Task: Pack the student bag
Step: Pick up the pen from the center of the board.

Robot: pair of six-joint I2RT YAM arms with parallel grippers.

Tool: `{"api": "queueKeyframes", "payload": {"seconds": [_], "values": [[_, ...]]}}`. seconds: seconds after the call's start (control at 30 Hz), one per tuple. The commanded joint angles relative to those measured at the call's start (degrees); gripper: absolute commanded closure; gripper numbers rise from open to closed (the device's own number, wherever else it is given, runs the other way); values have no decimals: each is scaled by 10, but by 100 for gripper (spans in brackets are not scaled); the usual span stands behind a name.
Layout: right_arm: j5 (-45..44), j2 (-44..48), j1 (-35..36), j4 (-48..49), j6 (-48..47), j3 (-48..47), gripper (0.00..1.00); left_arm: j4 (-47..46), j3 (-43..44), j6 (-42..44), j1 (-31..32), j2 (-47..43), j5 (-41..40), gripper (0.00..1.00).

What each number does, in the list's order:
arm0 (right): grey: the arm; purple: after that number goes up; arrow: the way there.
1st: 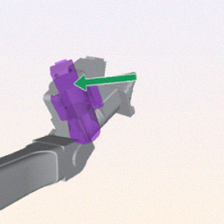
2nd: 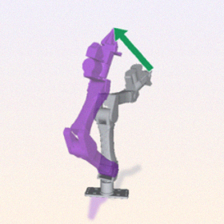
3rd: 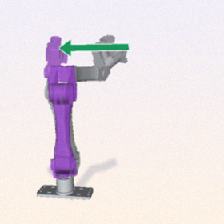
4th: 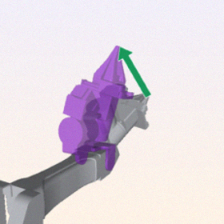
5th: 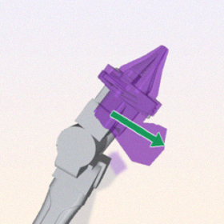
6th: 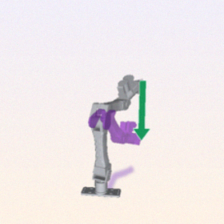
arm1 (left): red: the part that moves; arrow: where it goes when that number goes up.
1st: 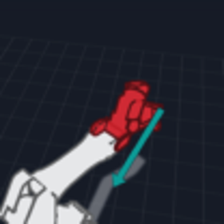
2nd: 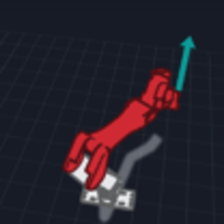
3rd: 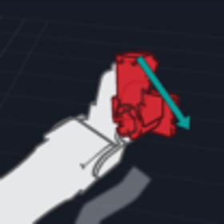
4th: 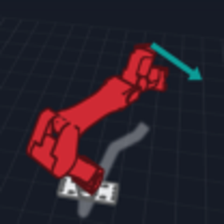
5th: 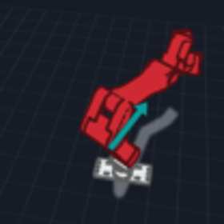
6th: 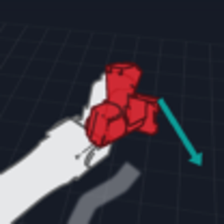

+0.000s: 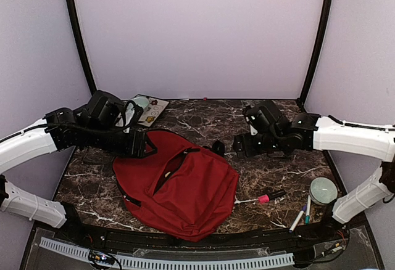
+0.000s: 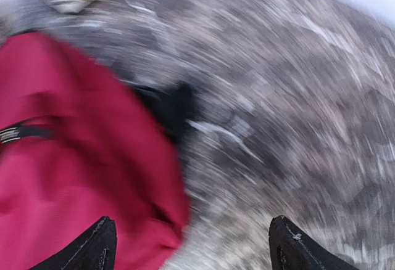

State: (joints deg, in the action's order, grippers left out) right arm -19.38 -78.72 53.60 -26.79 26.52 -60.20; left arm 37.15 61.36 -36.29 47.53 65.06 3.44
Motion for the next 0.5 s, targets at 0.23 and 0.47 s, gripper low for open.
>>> {"api": "queueKeyframes", "payload": {"seconds": [0.23, 0.47], "values": [[22, -16, -83, -347, 321, -11, 15, -14, 2, 6, 2, 13, 7, 42], [124, -54, -141, -358, 346, 51, 16, -5, 4, 9, 1, 16, 13, 42]]}}
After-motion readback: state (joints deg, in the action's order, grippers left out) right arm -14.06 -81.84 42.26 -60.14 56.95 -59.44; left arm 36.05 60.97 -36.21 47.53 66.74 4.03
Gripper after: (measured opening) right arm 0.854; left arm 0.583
